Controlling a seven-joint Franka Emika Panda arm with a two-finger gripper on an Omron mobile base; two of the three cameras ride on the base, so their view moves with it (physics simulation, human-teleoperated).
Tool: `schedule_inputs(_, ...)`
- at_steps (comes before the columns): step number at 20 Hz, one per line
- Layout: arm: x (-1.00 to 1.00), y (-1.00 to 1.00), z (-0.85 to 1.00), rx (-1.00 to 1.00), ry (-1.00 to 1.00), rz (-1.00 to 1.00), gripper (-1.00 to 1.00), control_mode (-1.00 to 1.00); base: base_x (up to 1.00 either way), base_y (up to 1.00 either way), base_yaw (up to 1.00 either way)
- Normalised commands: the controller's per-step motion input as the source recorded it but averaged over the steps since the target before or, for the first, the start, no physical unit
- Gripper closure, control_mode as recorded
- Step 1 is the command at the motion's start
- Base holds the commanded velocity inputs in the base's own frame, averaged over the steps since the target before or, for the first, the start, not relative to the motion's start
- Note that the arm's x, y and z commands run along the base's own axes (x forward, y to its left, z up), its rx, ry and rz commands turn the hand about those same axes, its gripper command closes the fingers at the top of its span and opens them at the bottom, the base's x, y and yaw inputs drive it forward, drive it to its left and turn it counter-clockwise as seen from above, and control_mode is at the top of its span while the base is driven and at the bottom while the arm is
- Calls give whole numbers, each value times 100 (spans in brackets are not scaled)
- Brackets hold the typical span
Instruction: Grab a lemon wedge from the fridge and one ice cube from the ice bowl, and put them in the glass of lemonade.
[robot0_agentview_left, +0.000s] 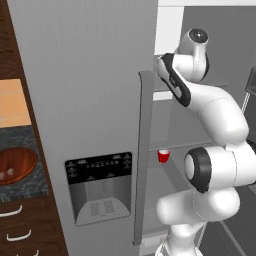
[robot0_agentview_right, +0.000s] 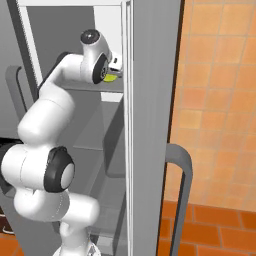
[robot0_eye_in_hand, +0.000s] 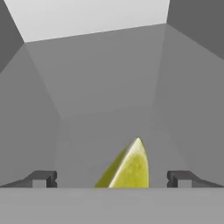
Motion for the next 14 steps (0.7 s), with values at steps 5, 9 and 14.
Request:
schedule_inputs(5, -26, 1, -3, 0, 0, -7, -100, -100, 0, 0, 0)
schedule_inputs(9, -1, 9, 0, 0, 0, -11, -100, -100, 0, 0, 0)
schedule_inputs(14, 42, 4, -10, 0, 2, -11, -100, -100, 0, 0, 0)
